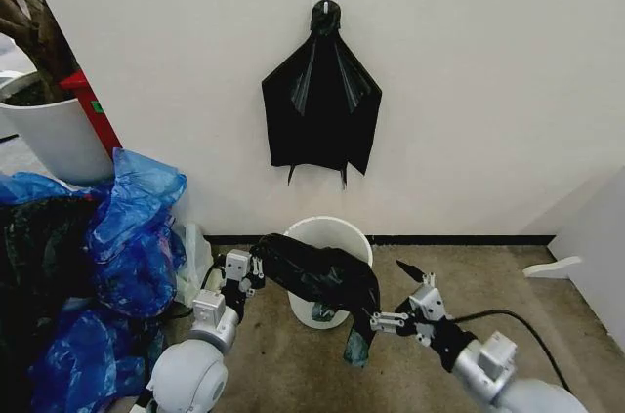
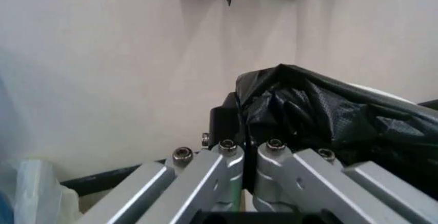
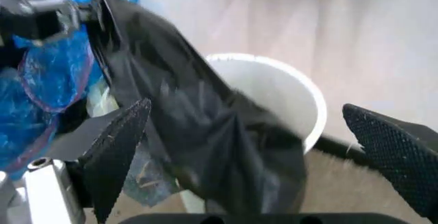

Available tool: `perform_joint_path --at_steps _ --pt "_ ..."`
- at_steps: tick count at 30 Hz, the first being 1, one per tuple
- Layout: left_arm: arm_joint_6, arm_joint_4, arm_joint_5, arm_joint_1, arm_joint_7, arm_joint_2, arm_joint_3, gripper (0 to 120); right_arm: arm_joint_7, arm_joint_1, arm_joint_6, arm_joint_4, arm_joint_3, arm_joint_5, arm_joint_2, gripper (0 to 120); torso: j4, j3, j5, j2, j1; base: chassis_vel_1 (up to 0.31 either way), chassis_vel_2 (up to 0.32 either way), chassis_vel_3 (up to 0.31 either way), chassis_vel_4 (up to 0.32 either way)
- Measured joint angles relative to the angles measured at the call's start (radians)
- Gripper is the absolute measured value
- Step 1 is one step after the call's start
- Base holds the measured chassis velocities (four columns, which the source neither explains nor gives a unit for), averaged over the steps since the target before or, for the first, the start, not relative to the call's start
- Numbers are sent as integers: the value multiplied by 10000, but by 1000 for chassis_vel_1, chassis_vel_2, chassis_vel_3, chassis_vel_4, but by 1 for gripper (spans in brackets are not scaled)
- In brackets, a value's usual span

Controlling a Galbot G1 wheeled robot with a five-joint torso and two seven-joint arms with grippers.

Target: Place the garbage bag over the trash bin.

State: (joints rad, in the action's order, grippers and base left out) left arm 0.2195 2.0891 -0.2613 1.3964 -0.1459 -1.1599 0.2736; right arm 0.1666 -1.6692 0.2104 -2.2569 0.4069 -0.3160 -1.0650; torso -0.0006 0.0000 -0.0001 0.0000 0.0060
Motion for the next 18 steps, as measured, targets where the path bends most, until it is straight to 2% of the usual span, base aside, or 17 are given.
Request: perform_joint_path --at_steps 6,13,18 --pt "3 -20 -16 19 1 0 27 0 -1011 161 310 349 -1202 -31 -222 100 3 0 1 0 0 0 0 0 0" --pt "40 -48 -45 -38 -4 -33 20 0 -1771 383 -250 1300 -2054 2412 -739 100 3 0 0 0 0 0 0 0 0" --pt "46 -22 -68 -24 -4 -27 38 0 -2330 471 -432 1879 -2141 3076 -1010 100 3 0 1 0 0 0 0 0 0"
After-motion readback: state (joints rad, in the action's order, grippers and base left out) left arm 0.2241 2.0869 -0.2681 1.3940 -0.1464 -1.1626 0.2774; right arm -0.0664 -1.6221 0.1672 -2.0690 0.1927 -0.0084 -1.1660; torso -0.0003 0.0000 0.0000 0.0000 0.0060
